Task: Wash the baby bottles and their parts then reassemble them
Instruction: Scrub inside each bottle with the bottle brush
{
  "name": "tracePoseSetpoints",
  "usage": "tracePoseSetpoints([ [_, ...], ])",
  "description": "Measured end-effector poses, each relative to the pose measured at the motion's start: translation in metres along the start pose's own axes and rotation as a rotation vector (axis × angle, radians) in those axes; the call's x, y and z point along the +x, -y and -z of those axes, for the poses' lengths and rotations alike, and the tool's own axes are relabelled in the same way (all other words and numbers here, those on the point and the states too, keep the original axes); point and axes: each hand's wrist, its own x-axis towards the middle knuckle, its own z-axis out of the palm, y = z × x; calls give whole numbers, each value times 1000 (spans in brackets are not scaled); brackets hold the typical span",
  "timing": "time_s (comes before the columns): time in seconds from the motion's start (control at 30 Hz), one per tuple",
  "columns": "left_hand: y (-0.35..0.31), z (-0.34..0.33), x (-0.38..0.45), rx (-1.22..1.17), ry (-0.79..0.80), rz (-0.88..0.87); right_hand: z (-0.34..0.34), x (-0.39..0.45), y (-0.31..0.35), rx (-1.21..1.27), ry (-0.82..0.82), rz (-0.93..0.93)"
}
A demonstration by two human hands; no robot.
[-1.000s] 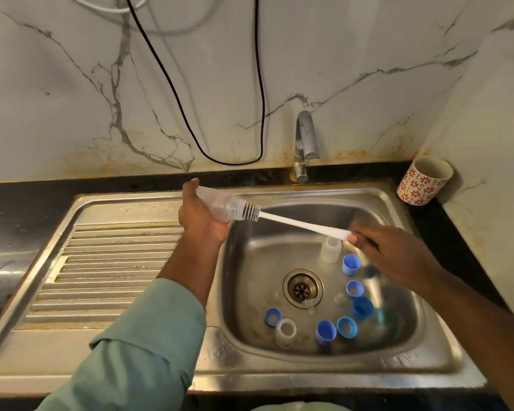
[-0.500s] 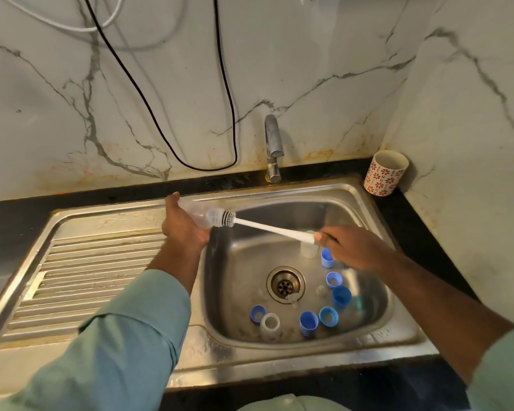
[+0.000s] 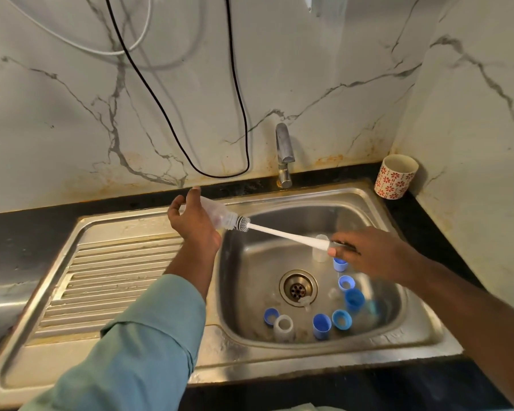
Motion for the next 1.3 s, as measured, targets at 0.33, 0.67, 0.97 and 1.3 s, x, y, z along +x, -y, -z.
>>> tracePoseSetpoints([
  [0.33, 0, -13, 11, -91, 83, 76, 10, 10, -7, 371, -10, -50],
  [0.67, -1, -24, 33, -200, 228, 353, -13, 39, -13, 339, -108, -110],
  [0.97, 1, -32, 42, -146, 211, 368, -6, 48, -15, 161, -210, -113],
  [1.3, -5, -26, 40, -165, 224, 328, -5, 40, 8, 374, -64, -97],
])
